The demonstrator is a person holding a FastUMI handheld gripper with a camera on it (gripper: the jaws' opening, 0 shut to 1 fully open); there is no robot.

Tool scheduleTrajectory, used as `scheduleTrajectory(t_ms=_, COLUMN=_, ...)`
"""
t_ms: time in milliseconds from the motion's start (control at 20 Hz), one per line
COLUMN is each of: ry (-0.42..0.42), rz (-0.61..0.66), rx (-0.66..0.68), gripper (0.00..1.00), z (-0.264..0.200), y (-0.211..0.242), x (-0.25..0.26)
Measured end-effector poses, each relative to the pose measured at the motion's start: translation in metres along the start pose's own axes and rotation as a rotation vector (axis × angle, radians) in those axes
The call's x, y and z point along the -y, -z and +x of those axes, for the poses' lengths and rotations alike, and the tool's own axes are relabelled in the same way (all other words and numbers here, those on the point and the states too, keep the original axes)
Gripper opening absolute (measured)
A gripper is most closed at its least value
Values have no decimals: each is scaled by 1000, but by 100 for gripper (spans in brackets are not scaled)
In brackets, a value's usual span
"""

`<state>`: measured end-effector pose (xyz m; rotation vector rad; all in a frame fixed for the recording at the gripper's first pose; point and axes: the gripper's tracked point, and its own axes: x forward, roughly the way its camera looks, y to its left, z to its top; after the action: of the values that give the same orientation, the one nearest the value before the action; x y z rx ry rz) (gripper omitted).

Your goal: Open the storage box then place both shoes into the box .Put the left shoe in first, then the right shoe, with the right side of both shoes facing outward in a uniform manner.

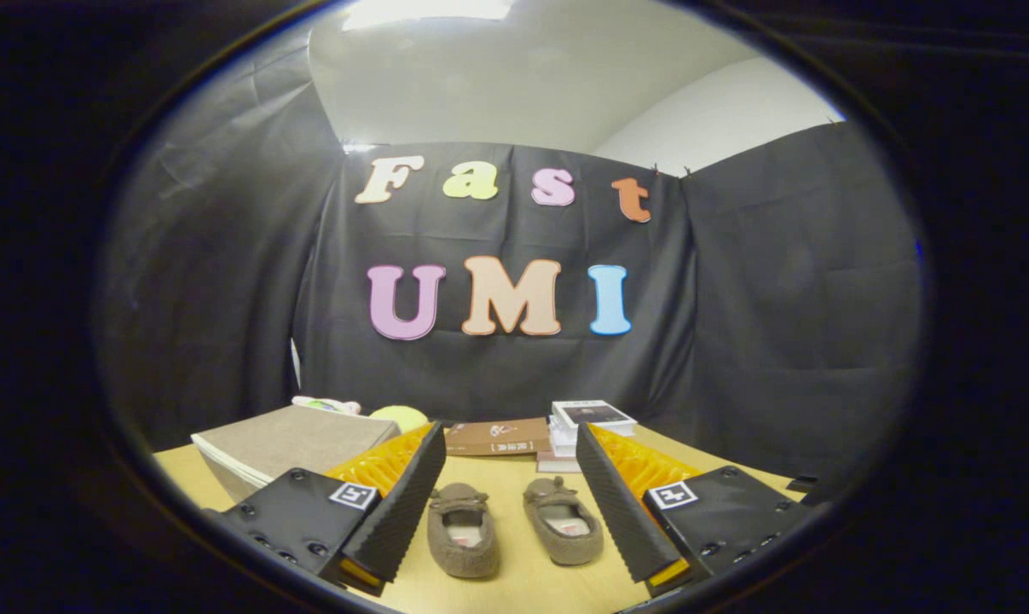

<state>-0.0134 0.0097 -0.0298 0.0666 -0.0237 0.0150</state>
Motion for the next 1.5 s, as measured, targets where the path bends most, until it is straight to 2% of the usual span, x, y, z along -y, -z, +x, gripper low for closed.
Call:
scheduleTrajectory(t_ms=450, ry=20, rz=33, rx=-17, gripper=99, z=-8, y=6, x=-5)
scheduleTrajectory(t_ms=800, ry=-48, rz=207, rx=-3, gripper=98, z=0, y=12, x=-28)
scheduleTrajectory(t_ms=950, ry=-70, rz=391, rx=8, gripper=97, z=2, y=14, x=-37)
scheduleTrajectory(t_ms=1150, ry=-92, rz=724, rx=71, gripper=97, z=-2, y=7, x=-46)
scheduleTrajectory(t_ms=1400, ry=-37, rz=1156, rx=65, gripper=96, z=-6, y=38, x=-46)
scheduleTrajectory(t_ms=1500, ry=-11, rz=1282, rx=58, gripper=95, z=-7, y=49, x=-48)
